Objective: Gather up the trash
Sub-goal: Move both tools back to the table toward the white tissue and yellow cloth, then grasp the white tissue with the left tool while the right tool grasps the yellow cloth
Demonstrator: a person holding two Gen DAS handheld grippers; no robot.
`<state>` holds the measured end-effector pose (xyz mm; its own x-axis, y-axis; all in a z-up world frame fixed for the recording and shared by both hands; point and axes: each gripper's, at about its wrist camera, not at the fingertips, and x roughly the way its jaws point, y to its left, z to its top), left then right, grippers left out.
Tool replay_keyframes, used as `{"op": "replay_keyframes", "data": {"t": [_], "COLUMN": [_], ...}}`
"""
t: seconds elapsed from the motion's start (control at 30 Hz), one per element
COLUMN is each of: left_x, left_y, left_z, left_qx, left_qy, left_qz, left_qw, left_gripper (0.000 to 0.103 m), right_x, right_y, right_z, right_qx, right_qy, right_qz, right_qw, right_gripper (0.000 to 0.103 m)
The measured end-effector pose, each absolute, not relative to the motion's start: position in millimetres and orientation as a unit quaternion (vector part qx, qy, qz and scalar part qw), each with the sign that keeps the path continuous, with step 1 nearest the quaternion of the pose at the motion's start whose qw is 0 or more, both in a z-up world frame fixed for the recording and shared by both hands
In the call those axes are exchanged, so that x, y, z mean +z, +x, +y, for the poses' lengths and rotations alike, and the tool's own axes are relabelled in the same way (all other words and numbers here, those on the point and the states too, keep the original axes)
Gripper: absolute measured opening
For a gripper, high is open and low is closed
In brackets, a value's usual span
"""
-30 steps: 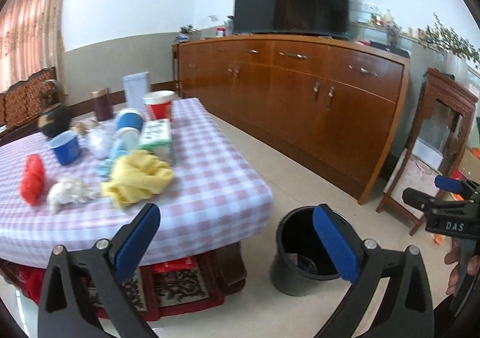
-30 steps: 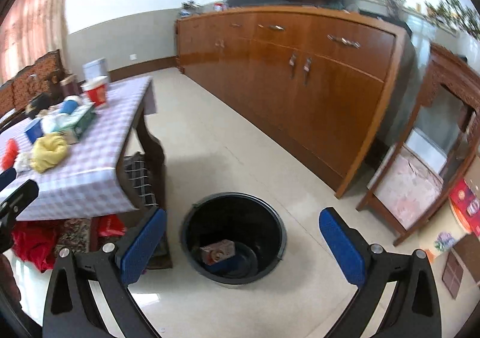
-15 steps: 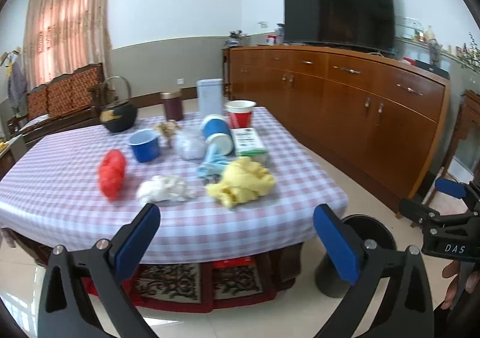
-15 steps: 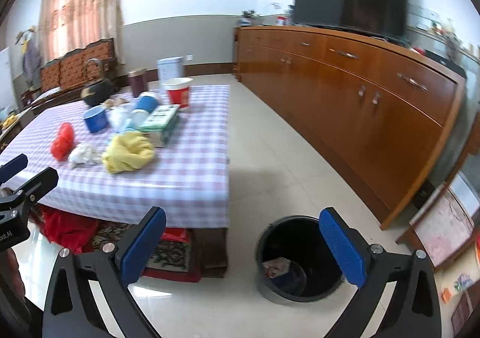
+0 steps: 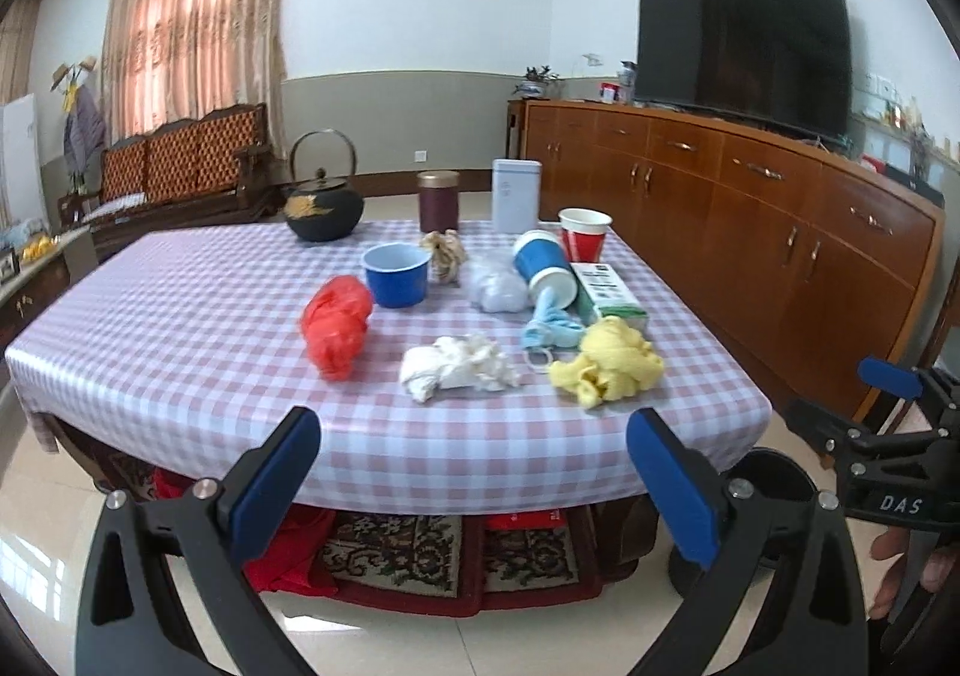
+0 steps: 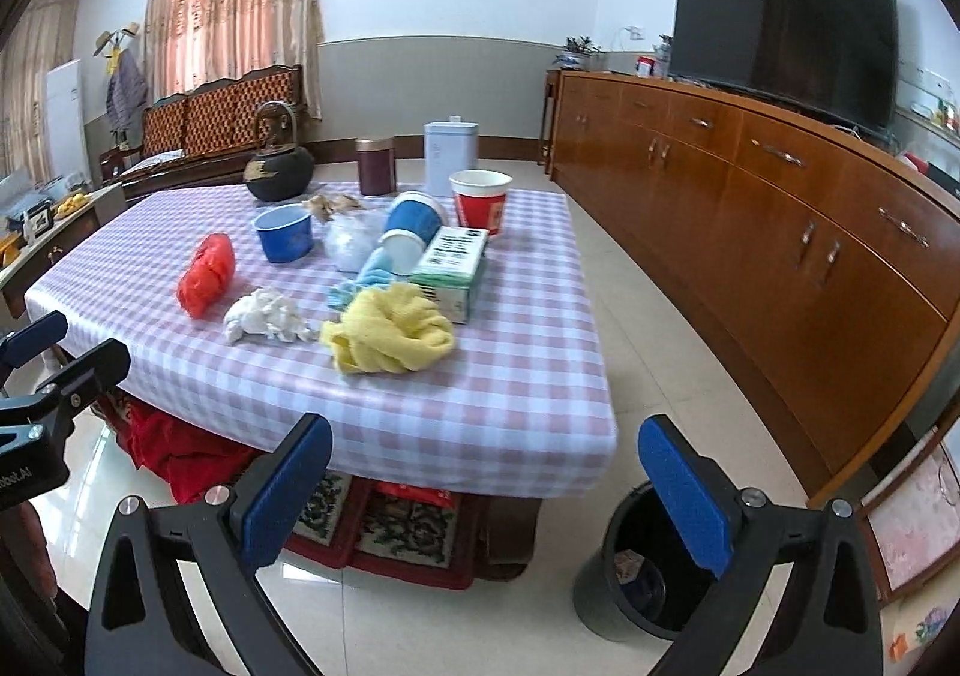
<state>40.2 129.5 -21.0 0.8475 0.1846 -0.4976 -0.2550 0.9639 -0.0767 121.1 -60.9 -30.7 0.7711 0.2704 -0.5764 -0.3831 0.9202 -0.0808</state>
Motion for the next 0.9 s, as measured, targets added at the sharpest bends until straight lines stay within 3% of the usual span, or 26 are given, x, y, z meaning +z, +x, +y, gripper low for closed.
{"op": "replay_keyframes", "data": {"t": [0.17,0.27,0.63,0.9], "left_x": [-35,-42,-61,-69], "left_y": [40,42,80,102], "left_z": [154,162,178,186], "left_qx": [0.124,0.122,0.123,0.128], "left_qy": [-0.089,-0.084,-0.065,-0.07], "left_qz": [0.266,0.269,0.283,0.285], "left_qw": [0.952,0.952,0.949,0.947], "left_gripper": [0.101,0.095,0.094,0.094], "right_x": [-42,-53,-74,-94], "right_y": [131,143,189,219], "right_z": [-40,-29,15,27], "right_qx": [0.193,0.188,0.202,0.203], "right_qy": [-0.097,-0.104,-0.097,-0.099], "right_qz": [0.296,0.317,0.324,0.342], "right_qw": [0.931,0.924,0.919,0.912], "right_gripper": [0.103,0.103,0.103,0.088]}}
